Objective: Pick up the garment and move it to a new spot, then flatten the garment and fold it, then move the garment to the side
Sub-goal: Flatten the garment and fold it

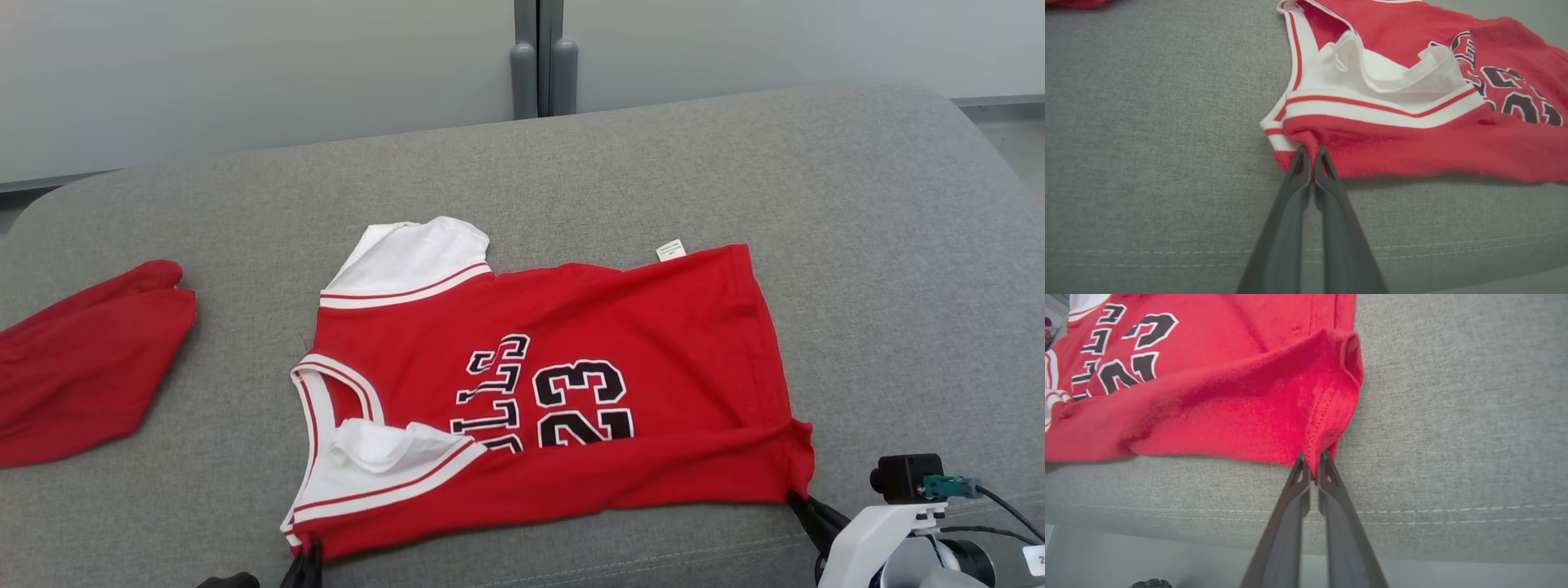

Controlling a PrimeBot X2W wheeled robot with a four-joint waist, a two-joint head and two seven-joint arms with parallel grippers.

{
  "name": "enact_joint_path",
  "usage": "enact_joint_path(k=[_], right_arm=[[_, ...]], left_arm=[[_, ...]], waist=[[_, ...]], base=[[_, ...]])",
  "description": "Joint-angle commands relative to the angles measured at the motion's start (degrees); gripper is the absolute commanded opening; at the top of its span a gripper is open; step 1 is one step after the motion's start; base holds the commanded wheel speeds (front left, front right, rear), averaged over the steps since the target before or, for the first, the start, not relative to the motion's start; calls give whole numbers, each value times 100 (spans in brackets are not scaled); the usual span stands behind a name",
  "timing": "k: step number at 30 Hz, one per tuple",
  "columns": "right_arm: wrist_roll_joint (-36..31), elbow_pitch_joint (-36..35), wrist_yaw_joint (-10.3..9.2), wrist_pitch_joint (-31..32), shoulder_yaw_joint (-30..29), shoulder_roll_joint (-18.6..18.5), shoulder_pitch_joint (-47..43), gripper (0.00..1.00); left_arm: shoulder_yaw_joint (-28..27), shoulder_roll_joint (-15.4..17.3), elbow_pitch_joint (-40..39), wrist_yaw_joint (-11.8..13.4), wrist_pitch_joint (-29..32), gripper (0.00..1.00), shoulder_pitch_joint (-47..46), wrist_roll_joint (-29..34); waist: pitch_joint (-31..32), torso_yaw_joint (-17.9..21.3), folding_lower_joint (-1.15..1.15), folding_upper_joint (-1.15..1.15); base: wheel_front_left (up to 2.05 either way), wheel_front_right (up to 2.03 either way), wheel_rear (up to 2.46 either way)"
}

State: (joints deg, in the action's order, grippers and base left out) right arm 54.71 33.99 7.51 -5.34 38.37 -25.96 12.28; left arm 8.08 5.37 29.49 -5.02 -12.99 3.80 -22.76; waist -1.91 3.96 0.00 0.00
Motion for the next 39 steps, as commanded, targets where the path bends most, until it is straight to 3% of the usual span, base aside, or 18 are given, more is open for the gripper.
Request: enact_joint_path(k=[1, 11, 20, 21, 22, 23, 31, 39], right_arm=[[-46, 7, -4, 13, -29, -39, -89, 0], [12, -271, -3, 242, -205, -101, -233, 0], [-120, -312, -4, 456, -363, -59, -309, 0], [-162, -297, -4, 392, -403, -55, -303, 4], [-200, -282, -4, 353, -428, -42, -297, 49], [-240, -272, -4, 310, -459, -26, -291, 100], [-384, -329, -3, 52, -720, -23, -289, 100], [-596, -610, -3, -405, -1022, -62, -239, 100]], left_arm=[[-19, 88, -68, 27, 25, 0, 115, -57], [32, 178, -613, 98, 271, 0, 349, -103], [87, 156, -428, 109, 247, 0, 244, -155], [82, 156, -403, 133, 211, 0, 225, -139], [76, 156, -385, 166, 169, 41, 211, -113], [72, 154, -367, 185, 139, 99, 201, -93], [-7, 153, -293, 246, -57, 100, 147, -110], [-305, 167, -721, 313, -211, 100, 101, 47]], waist=[[-2, -6, 0, 0], [-84, -83, 0, 0], [-149, -71, 0, 0], [-147, -70, 0, 0], [-145, -68, 0, 0], [-141, -65, 0, 0], [-106, -67, 0, 0], [-72, -85, 0, 0]], base=[[0, 0, 0], [0, 0, 0], [0, 0, 0], [0, 0, 0], [0, 0, 0], [0, 0, 0], [0, 0, 0], [0, 0, 0]])
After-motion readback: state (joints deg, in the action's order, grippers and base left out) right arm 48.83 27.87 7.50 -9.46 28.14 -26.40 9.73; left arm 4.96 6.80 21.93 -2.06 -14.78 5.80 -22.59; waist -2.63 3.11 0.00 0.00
